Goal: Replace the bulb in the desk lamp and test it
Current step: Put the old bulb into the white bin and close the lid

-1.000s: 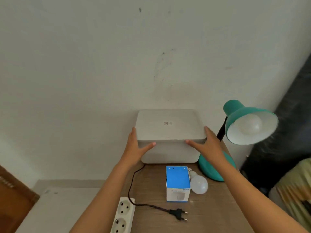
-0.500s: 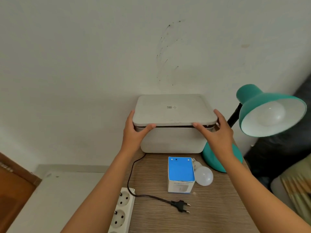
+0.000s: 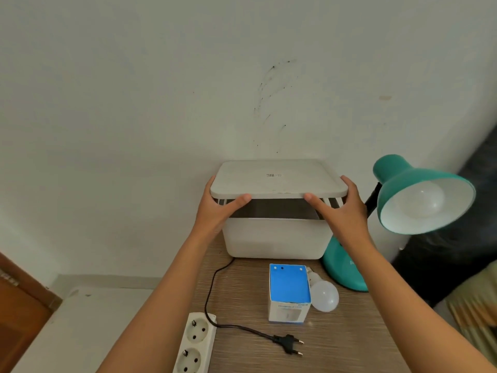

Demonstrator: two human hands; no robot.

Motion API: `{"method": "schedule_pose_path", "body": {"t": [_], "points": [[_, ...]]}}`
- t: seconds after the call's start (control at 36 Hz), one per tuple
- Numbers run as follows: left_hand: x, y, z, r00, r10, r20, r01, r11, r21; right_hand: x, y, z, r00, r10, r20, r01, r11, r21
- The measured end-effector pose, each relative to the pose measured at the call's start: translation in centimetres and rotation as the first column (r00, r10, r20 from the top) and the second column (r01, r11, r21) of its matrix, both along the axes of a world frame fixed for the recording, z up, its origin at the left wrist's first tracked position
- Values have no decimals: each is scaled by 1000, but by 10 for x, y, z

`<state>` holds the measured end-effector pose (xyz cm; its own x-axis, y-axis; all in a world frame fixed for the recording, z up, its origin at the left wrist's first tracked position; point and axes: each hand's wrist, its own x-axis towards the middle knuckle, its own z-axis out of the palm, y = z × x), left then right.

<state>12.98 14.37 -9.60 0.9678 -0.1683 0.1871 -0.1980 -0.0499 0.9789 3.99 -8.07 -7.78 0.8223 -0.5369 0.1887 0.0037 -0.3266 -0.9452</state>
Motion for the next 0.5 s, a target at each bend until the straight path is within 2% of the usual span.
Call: {"method": "schedule_pose_path", "body": {"t": [0.11, 0.28, 0.5], "points": [[-9, 12, 12, 1000, -5, 21, 6, 1000, -23, -6, 9, 11, 998, 59, 28, -60, 998, 30], [-37, 37, 35, 996, -26, 90, 28, 999, -22, -30, 33, 22, 995, 60, 81, -60, 998, 2], [-108, 66, 50, 989, -27, 145, 28, 1000, -8, -100, 55, 39, 985, 81, 153, -79, 997, -18]]}}
